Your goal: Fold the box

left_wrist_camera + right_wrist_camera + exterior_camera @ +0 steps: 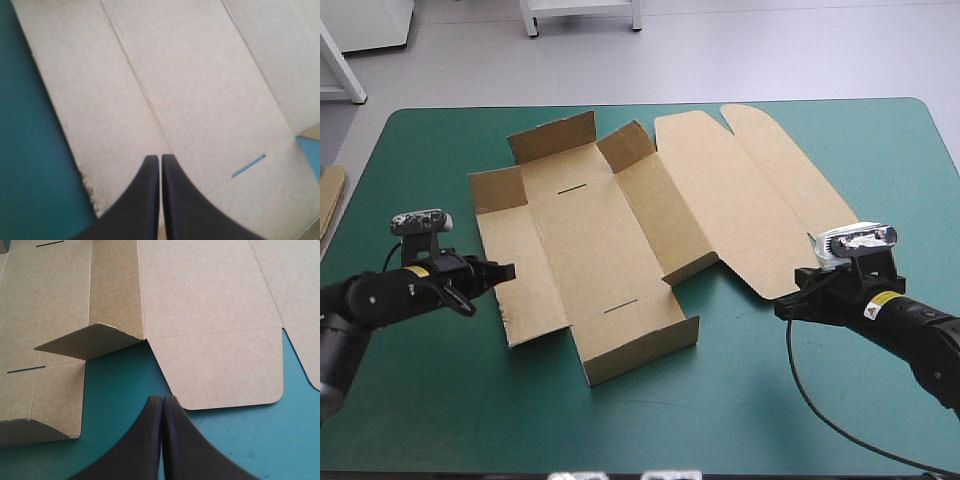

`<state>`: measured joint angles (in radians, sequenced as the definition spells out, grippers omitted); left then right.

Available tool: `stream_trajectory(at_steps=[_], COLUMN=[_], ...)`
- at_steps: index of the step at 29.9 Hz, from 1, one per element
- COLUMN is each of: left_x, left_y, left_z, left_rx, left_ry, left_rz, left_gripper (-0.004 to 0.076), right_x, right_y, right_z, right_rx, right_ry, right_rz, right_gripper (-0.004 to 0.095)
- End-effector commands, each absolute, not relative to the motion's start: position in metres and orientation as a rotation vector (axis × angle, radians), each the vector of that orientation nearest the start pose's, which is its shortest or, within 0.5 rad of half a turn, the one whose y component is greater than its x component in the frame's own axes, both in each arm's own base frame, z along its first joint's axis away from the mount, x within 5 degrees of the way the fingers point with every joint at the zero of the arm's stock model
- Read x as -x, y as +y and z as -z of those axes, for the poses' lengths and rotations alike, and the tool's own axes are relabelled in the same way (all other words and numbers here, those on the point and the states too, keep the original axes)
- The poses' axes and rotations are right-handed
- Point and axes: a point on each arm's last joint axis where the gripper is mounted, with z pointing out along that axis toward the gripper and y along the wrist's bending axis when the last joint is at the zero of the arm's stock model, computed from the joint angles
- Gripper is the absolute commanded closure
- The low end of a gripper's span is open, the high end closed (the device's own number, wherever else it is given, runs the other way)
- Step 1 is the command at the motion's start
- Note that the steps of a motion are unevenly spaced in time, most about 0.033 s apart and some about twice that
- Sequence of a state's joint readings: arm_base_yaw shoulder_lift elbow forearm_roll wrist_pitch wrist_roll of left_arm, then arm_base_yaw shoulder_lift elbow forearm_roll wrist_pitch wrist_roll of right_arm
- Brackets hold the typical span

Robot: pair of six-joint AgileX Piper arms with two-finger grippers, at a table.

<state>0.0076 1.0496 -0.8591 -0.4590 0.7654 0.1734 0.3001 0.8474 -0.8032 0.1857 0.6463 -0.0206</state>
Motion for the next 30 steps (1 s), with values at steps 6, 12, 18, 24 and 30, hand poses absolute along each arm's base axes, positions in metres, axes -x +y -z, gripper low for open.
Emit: stream_trajectory(at_steps=[6,12,18,24,30], left_x=[-0.253,-0.266,-0.274,-0.281,-0.287], left_y=[0.026,0.067,0.074,0.08,0.08], left_z=[-0.325,-0.296,-0.268,-0.245,-0.227], left_rx=[0.175,0.244,0.256,0.33,0.374], left_ry=[2.238,2.186,2.276,2.327,2.354], left_rz=[0.918,1.18,1.239,1.288,1.343], left_gripper=[0.071,0.071,0.0573,0.0248,0.0241], right_x=[-0.16,-0.16,-0.16,-0.16,-0.16], right_y=[0.059,0.059,0.06,0.06,0.061], right_z=[-0.36,-0.36,-0.36,-0.36,-0.361], right_rx=[0.235,0.235,0.231,0.226,0.217], right_ry=[2.086,2.086,2.086,2.087,2.082], right_rz=[-0.376,-0.376,-0.385,-0.396,-0.411], right_gripper=[0.0922,0.0927,0.0927,0.0927,0.0927])
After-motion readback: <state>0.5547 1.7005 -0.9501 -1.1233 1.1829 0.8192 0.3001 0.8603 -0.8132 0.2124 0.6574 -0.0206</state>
